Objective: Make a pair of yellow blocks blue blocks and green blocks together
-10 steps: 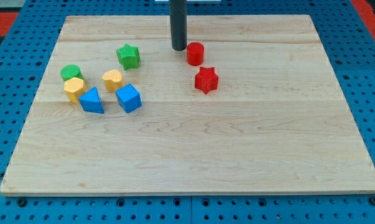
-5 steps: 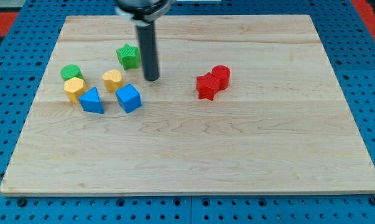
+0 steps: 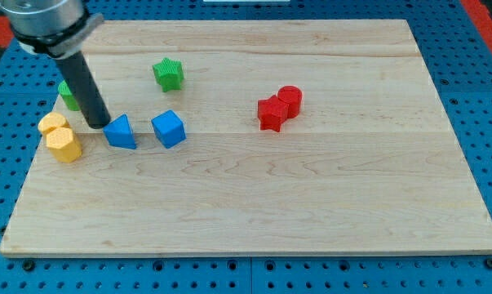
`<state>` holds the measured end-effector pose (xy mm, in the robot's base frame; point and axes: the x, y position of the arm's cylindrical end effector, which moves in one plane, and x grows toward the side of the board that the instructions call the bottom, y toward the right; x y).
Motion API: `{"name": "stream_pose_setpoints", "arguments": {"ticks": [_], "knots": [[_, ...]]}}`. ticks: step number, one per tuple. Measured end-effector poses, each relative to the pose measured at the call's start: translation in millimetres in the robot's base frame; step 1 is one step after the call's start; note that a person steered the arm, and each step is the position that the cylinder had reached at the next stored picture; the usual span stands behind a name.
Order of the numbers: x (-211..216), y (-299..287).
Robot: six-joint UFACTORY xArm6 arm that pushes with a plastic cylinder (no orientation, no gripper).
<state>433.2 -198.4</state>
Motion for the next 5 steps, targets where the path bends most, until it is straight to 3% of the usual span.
{"name": "stream_pose_setpoints", "arguments": {"ticks": [1, 2, 4, 5], "knots": [[17.7, 28.9], [7.6, 69.3], [-37.6, 22.3], [-98.4, 3.1]]}}
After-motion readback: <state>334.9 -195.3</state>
